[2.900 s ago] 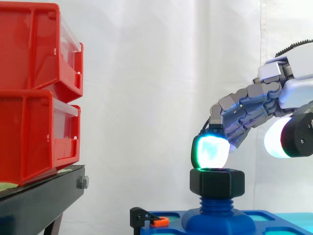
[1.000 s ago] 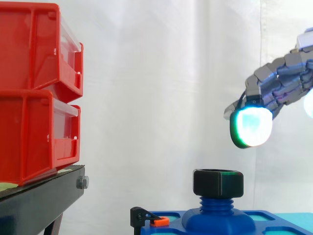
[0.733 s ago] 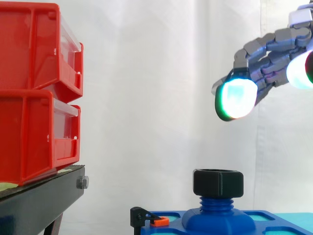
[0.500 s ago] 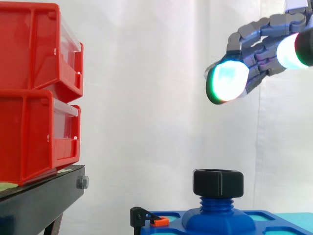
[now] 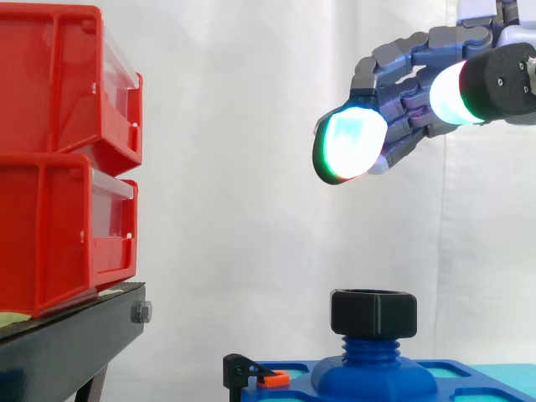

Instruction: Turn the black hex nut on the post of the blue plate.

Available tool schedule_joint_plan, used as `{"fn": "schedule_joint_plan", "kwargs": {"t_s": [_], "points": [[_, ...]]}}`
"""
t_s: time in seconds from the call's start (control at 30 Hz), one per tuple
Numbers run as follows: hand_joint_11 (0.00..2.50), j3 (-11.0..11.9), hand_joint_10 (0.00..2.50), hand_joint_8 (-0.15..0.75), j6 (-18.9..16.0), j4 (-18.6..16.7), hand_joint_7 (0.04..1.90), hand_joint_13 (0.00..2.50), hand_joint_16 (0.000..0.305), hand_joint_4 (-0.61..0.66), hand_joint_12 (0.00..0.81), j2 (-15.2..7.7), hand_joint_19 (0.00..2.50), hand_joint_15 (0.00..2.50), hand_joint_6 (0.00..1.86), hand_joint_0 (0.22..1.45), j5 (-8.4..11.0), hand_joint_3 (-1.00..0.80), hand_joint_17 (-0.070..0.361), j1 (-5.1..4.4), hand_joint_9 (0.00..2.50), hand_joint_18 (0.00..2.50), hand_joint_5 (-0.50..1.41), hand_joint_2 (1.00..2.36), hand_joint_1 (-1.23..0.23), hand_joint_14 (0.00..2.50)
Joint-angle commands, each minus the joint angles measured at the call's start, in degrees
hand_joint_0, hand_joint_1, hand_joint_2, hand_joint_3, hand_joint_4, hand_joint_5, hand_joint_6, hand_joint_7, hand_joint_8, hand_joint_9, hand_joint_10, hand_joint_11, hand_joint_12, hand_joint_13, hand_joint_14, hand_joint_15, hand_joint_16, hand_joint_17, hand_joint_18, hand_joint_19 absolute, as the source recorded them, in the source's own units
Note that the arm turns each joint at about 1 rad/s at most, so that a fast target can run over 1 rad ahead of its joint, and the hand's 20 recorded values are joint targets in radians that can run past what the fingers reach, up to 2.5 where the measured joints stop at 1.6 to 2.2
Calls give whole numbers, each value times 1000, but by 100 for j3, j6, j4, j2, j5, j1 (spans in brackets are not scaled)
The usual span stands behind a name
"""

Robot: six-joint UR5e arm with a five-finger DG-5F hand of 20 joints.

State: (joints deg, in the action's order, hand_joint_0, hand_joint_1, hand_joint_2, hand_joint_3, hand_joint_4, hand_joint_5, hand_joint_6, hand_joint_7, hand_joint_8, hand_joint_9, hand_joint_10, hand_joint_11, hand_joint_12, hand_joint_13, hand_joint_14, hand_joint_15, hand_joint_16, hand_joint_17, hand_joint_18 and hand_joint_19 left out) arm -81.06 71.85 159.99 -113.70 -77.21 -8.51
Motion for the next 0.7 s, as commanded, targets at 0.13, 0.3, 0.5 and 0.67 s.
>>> {"fn": "schedule_joint_plan", "kwargs": {"t_s": [0.13,0.3,0.5,0.67], "points": [[85,28,3,275,-30,-223,963,330,63,232,372,-196,528,144,504,426,-137,-500,141,25,281,307,-206,1000,-557,6],[89,37,4,273,-39,-328,960,329,62,231,371,-258,531,147,504,428,-224,-500,140,34,278,310,-206,1000,-555,6],[87,28,4,273,-48,-117,959,329,62,226,370,-258,537,147,504,431,-128,-500,140,42,278,309,-207,1000,-554,6],[89,37,3,272,-57,120,954,335,62,227,369,-258,529,145,504,432,-49,-500,139,42,279,308,-207,1000,-553,6]]}}
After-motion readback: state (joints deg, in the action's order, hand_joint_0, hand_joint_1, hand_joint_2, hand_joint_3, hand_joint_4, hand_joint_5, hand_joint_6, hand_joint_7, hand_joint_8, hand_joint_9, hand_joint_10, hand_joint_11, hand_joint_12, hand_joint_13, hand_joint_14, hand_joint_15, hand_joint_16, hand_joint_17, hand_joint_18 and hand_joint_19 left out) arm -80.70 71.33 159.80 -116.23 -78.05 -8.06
